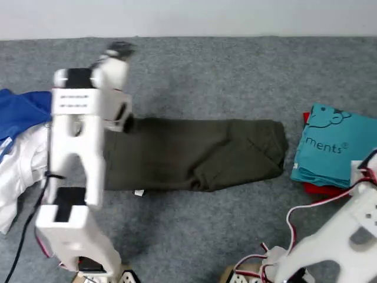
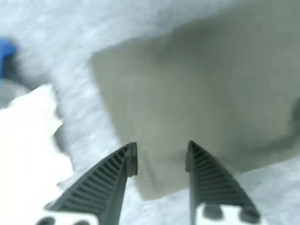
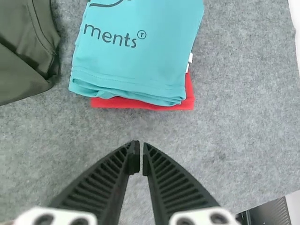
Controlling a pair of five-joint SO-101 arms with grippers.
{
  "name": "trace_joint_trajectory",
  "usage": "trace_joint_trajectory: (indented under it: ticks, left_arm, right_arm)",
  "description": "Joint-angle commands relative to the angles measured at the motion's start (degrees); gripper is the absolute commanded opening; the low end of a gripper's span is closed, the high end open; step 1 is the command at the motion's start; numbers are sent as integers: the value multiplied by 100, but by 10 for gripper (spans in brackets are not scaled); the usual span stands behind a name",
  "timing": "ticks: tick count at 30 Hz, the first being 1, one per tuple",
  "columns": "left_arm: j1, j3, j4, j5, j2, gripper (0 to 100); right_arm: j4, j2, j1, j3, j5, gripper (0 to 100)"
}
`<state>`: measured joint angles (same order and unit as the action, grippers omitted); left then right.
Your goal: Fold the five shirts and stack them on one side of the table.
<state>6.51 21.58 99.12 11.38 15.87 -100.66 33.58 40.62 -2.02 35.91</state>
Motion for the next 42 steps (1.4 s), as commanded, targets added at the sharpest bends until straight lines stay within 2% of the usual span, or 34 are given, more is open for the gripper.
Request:
trace_joint_trajectory:
  ticks: [1, 5, 10, 19, 26, 32, 36, 42]
  left_arm:
    - [527, 13, 35, 149, 97, 193]
    - [826, 13, -237, 158, 853, 193]
    - [826, 48, -501, 158, 1837, 193]
    - [826, 92, -1011, 141, 2497, 193]
    - [519, 462, -879, 123, 2936, 182]
    - [246, 470, -888, 176, 3068, 11]
    - [237, 435, -870, 176, 3051, 14]
    - [492, 1103, -114, 325, 3007, 13]
  right_arm:
    - [-215, 295, 57, 79, 26, 25]
    - [-215, 453, 57, 255, 26, 25]
    - [-215, 655, 57, 422, 26, 25]
    - [-215, 752, 57, 448, 26, 25]
    - [-215, 725, 40, 448, 26, 25]
    - [-215, 743, 40, 448, 26, 25]
    - [-215, 769, 57, 448, 26, 25]
    - [-215, 769, 57, 431, 26, 25]
